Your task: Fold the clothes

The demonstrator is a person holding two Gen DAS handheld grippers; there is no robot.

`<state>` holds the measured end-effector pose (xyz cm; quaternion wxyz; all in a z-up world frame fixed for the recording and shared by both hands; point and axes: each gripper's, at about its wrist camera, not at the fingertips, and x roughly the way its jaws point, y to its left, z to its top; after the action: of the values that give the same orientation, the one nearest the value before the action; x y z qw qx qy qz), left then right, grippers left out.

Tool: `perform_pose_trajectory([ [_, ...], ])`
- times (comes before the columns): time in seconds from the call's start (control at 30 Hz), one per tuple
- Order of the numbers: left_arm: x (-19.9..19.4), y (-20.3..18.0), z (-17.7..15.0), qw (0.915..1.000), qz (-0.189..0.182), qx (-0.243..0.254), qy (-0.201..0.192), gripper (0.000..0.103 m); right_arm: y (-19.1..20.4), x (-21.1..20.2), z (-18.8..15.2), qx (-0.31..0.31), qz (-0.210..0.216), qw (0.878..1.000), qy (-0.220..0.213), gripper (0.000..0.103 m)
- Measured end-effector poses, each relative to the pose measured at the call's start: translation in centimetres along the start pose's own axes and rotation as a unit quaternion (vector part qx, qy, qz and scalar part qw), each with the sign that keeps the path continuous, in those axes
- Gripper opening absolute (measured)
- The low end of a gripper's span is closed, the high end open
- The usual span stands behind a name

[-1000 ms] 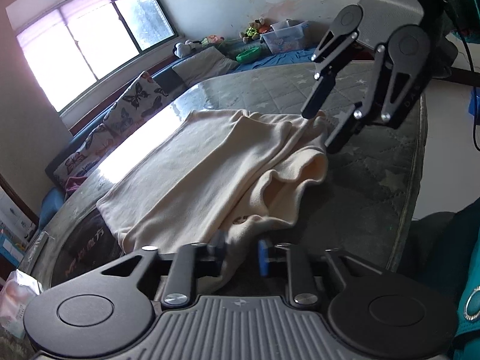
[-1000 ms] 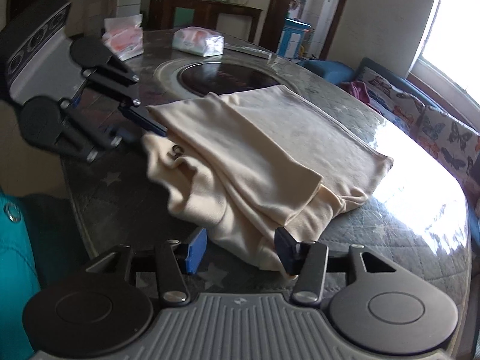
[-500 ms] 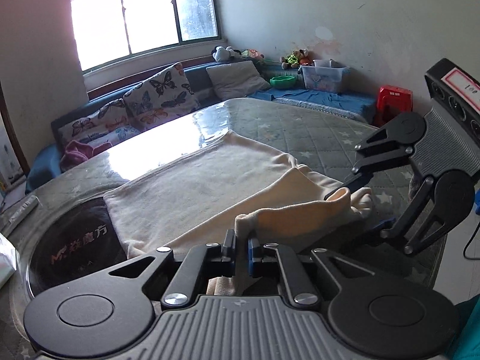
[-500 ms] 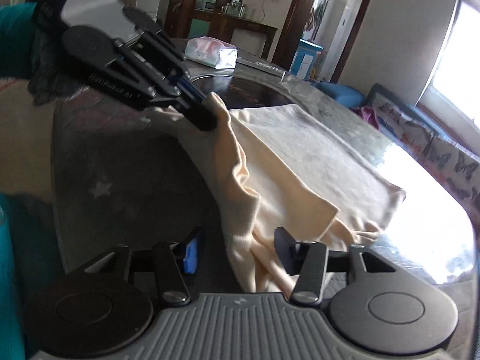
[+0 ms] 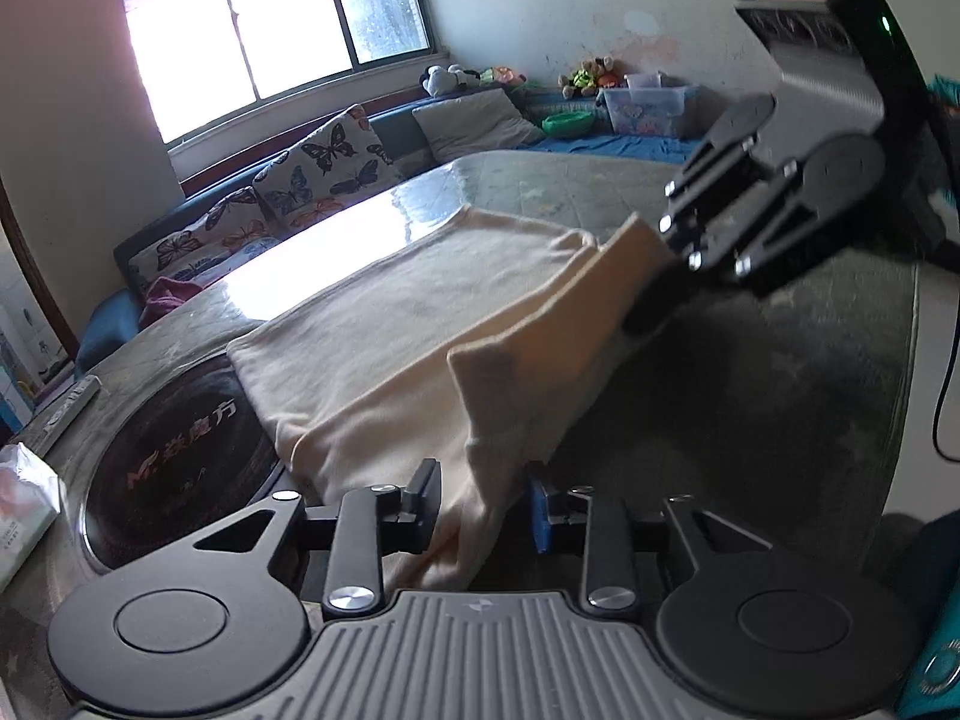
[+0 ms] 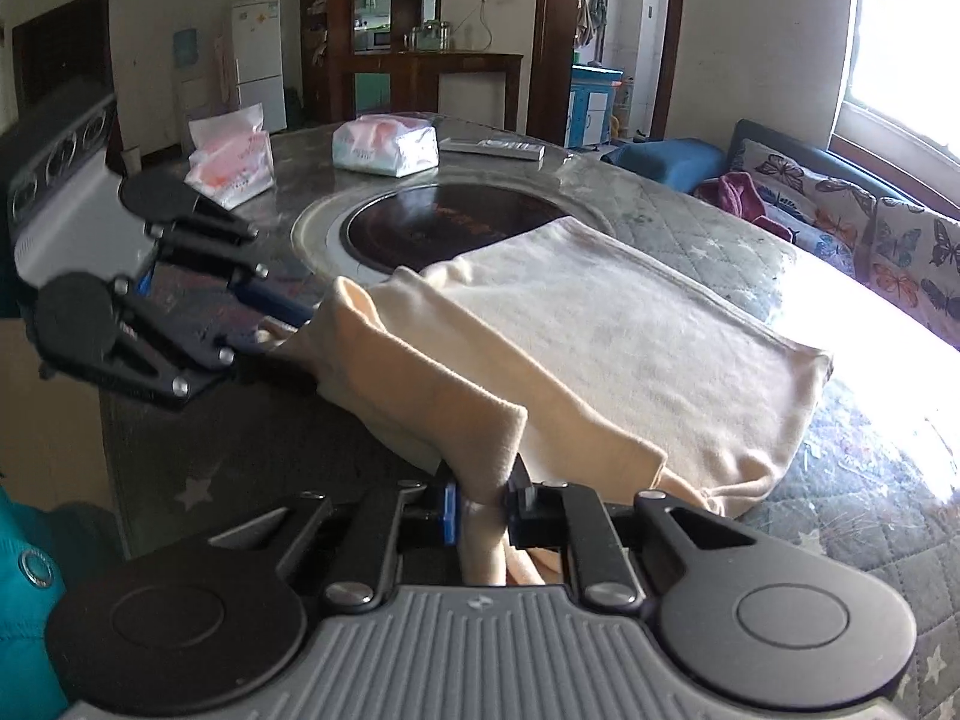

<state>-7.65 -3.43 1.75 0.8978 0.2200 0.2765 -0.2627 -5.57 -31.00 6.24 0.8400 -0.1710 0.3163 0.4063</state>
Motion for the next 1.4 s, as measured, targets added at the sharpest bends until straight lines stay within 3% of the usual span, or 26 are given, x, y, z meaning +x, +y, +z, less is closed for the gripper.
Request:
perform_pose_trajectory([
  [0.17, 0.1, 0.0, -0.8, 0.9991, 0.016, 0.039, 0.004, 0.033, 0.1, -0.3, 0.1, 0.009, -0.007, 1.0, -0.009, 0.013],
  [0.23, 0.3, 0.0, -1.0, 0.9985, 0.019, 0.051, 0.005, 0.026, 0.1, -0.5, 0.1, 0.014, -0.009, 1.0, -0.012, 0.012],
  [0.3, 0.2, 0.3, -1.0, 0.9988, 0.015, 0.047, 0.001, 0.013, 0.3, -0.6, 0.0, 0.014, -0.011, 1.0, -0.015, 0.011],
  [0.4, -0.5, 0.7, -0.8, 0.9993, 0.008, 0.036, -0.007, 0.007, 0.6, -1.0, -0.1, 0.013, -0.013, 1.0, -0.025, 0.01],
  [0.8, -6.2, -0.4, 0.3, 0.9994, -0.02, 0.012, -0.024, 0.006, 3.0, -6.3, -0.7, 0.002, 0.005, 0.999, -0.05, 0.01],
  [1.1, -11.1, -2.5, -0.3, 0.9988, -0.046, -0.002, -0.018, 0.006, 7.0, -11.0, -1.3, -0.012, 0.038, 0.999, -0.032, 0.01],
  [1.4, -9.6, -0.7, 1.1, 0.9988, -0.029, -0.015, -0.037, 0.006, 6.4, -10.2, 0.5, -0.011, 0.022, 0.999, -0.034, 0.01],
])
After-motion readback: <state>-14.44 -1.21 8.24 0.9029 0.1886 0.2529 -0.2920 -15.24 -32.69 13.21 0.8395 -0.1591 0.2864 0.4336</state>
